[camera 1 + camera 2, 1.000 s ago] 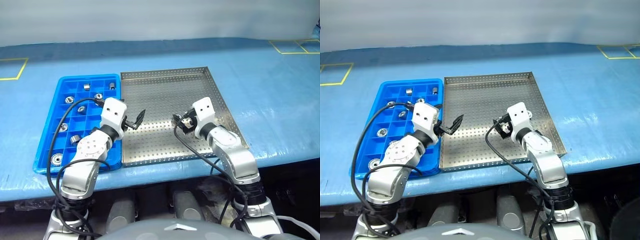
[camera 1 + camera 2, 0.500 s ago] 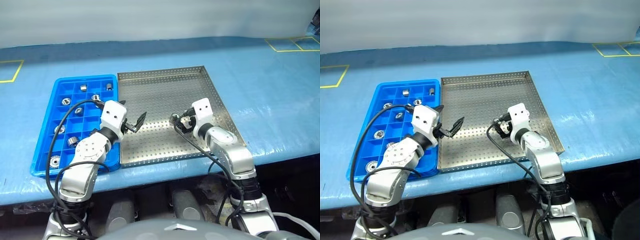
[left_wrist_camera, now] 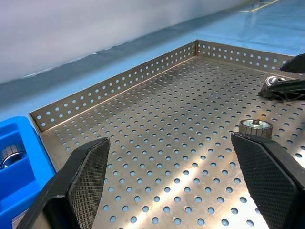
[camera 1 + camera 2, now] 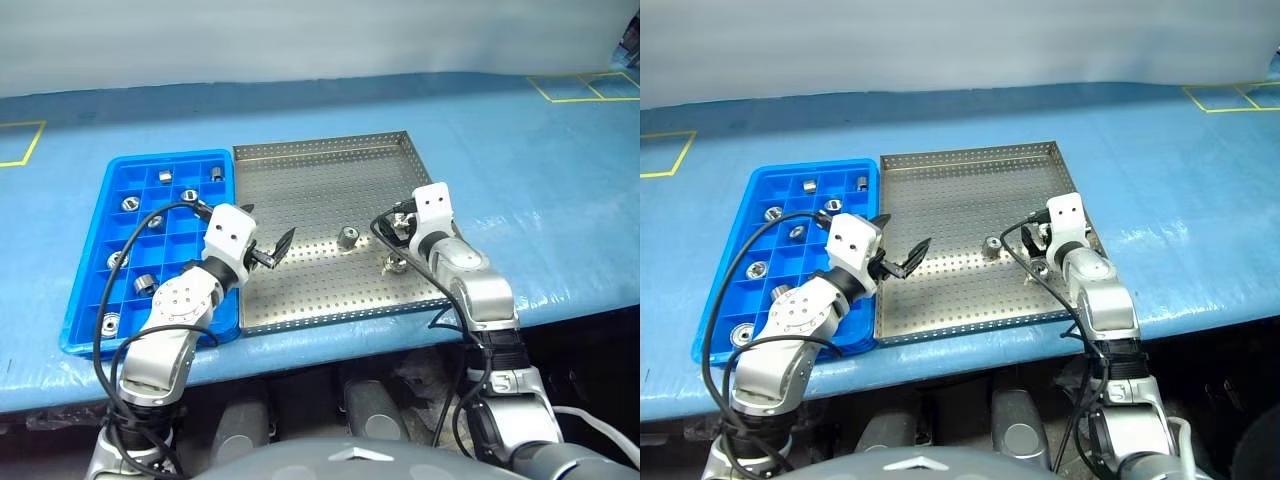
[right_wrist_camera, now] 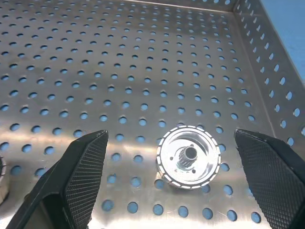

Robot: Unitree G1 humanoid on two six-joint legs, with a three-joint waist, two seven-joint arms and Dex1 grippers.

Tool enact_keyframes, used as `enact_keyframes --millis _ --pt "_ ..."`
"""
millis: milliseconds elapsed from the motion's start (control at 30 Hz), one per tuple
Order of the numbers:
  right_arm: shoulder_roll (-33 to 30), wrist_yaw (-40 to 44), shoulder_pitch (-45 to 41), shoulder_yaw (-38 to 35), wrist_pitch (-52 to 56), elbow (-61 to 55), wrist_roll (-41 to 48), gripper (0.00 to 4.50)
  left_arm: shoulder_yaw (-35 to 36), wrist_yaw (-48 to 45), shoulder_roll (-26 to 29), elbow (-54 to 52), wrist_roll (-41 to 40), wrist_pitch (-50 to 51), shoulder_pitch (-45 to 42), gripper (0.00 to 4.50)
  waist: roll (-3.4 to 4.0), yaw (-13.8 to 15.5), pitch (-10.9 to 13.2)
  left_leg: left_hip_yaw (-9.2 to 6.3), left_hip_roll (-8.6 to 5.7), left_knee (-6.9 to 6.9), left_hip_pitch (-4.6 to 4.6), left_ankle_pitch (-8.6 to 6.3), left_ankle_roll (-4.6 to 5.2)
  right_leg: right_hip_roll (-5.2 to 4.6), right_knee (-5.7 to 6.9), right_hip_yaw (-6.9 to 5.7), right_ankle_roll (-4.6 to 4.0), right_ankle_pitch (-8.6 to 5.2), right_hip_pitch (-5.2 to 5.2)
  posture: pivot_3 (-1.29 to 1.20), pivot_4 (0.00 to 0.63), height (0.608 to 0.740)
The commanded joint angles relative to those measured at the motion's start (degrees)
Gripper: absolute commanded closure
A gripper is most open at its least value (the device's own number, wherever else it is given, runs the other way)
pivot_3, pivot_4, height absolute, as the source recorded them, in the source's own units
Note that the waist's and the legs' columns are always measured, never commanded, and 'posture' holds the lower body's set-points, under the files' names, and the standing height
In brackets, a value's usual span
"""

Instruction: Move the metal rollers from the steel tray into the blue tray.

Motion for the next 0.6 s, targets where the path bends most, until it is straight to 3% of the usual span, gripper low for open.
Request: enact_keyframes --millis 33,300,400,600 --pt "0.04 -0.91 -2.33 -1.96 -4.47 3.28 0.00 0.00 0.12 -0.12 0.19 -0.79 0.17 -1.10 -0.38 0.06 0.00 -0.09 0.00 0.02 0.00 0.00 0.00 0.00 0.01 0.00 -0.01 0.02 0.02 0.02 0.00 -0.18 0.150 0.740" --pt "-0.06 -0.84 -4.22 -2.56 -5.28 9.13 0.57 0.00 0.35 -0.38 0.63 -1.43 0.23 -0.91 -0.16 0.06 0.00 -0.08 0.00 0.05 0.00 -0.01 0.00 -0.02 0.05 0.00 -0.01 0.06 0.07 0.08 -0.01 -0.18 0.150 0.740" --pt "0.38 -1.01 -4.13 -3.19 -4.91 9.32 1.26 0.59 -0.08 -1.45 1.20 -1.67 -0.13 -1.01 -0.11 0.00 0.01 -0.11 0.00 0.07 0.00 -0.01 0.00 -0.03 0.05 0.00 0.00 0.08 0.21 0.17 -0.03 -0.18 0.150 0.740" --pt "0.69 -0.96 -3.58 -3.89 -4.74 8.22 1.98 2.58 0.60 -2.98 1.94 -1.64 -0.62 -1.22 -0.53 0.00 0.01 -0.14 0.00 0.10 0.00 0.00 0.00 -0.03 0.05 0.01 -0.01 0.09 0.23 0.17 -0.03 -0.19 0.150 0.740"
